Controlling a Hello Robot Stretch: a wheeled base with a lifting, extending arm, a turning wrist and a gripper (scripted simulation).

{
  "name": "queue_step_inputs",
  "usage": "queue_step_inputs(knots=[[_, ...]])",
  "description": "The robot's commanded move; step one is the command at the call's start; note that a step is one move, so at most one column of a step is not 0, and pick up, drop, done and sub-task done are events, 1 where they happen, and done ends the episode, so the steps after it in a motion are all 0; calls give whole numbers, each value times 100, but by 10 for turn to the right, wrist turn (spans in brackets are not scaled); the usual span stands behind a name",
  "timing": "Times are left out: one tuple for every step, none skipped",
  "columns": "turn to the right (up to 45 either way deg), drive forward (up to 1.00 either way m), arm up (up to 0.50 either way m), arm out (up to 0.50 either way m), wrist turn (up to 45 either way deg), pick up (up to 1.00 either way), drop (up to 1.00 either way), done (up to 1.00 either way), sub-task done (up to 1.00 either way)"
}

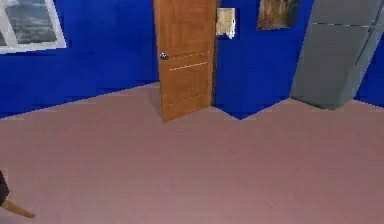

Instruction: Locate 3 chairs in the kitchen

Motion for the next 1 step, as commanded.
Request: queue_step_inputs(knots=[[-450,0,0,0,0,0,0,0,0]])
